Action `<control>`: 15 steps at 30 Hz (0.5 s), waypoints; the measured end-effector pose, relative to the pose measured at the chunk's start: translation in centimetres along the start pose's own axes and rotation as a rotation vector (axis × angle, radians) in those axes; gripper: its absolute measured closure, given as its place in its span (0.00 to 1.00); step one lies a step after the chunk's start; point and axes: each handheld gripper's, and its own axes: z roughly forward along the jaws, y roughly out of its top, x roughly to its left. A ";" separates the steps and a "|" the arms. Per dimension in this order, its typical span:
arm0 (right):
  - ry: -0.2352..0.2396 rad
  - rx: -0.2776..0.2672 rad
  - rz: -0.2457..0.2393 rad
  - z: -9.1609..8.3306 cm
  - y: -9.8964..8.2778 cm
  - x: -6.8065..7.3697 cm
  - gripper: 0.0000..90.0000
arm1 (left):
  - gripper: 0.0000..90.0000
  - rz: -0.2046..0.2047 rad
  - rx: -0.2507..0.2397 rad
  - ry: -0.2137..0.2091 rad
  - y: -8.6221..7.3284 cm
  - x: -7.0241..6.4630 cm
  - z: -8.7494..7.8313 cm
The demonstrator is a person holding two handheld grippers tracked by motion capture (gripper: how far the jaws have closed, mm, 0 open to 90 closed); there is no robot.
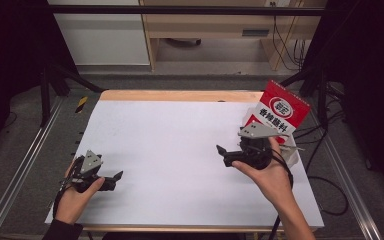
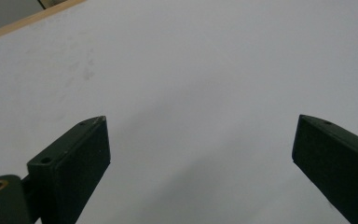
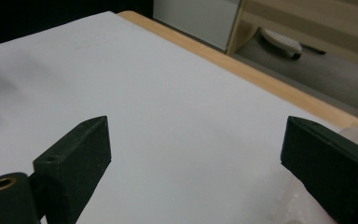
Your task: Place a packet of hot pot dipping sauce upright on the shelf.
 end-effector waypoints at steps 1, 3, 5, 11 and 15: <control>0.008 0.010 0.001 0.2 -0.3 0.3 0.08 | 0.04 0.001 0.001 0.001 0.0 0.0 0.0; 0.017 0.021 -0.001 0.4 -0.9 0.9 0.07 | 0.04 0.004 0.003 0.002 0.0 0.0 0.0; 0.025 0.019 0.006 0.6 -1.5 1.3 0.06 | 0.04 0.006 0.004 0.004 0.0 0.0 0.0; 0.053 0.039 0.024 1.3 -3.2 2.3 0.06 | 0.04 0.016 0.014 0.003 0.0 -0.2 0.2; 0.060 0.048 0.032 1.5 -4.2 2.6 0.06 | 0.04 0.023 0.018 0.006 0.0 -0.3 0.3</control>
